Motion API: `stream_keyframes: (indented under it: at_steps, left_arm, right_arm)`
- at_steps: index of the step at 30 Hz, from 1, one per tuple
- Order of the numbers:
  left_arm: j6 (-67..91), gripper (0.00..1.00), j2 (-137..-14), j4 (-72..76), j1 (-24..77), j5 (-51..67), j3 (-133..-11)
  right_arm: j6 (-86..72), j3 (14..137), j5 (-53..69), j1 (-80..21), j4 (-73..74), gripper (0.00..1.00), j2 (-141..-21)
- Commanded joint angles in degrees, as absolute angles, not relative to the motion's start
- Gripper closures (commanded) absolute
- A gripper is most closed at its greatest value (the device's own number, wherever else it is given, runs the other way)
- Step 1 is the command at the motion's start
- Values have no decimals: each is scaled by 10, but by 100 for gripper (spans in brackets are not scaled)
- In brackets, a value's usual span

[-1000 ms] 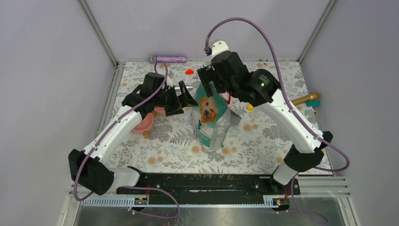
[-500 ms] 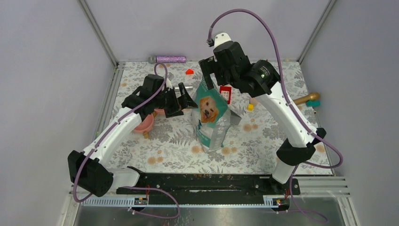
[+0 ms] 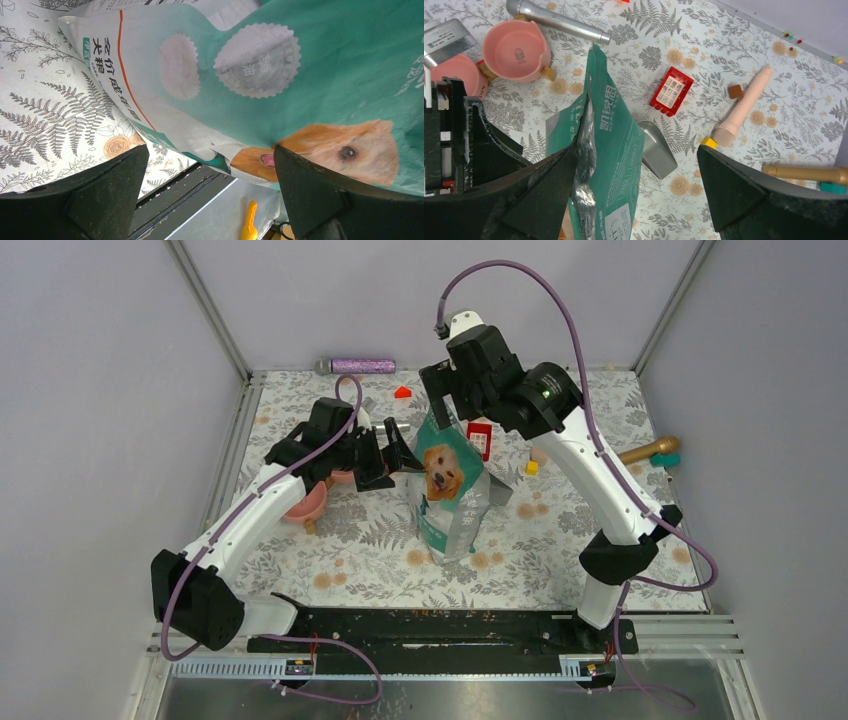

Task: Serve the pet food

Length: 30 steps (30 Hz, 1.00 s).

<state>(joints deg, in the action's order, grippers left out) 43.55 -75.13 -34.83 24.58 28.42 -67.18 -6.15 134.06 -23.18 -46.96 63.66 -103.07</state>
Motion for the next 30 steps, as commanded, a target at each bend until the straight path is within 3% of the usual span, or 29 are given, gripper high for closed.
stream_keyframes:
  at_steps: [1,17,30]
  left_arm:
    - [435,1,-753,-324,248,301,-672]
    - [432,1,-777,-324,248,322,-671]
    - [428,1,-783,-324,251,328,-673]
  right_arm:
    - [-61,1366,-286,-467,644,3,-1038]
    - [-69,1442,-225,-436,635,6,-1104]
    - [-97,1438,-129,-419,647,16,-1097]
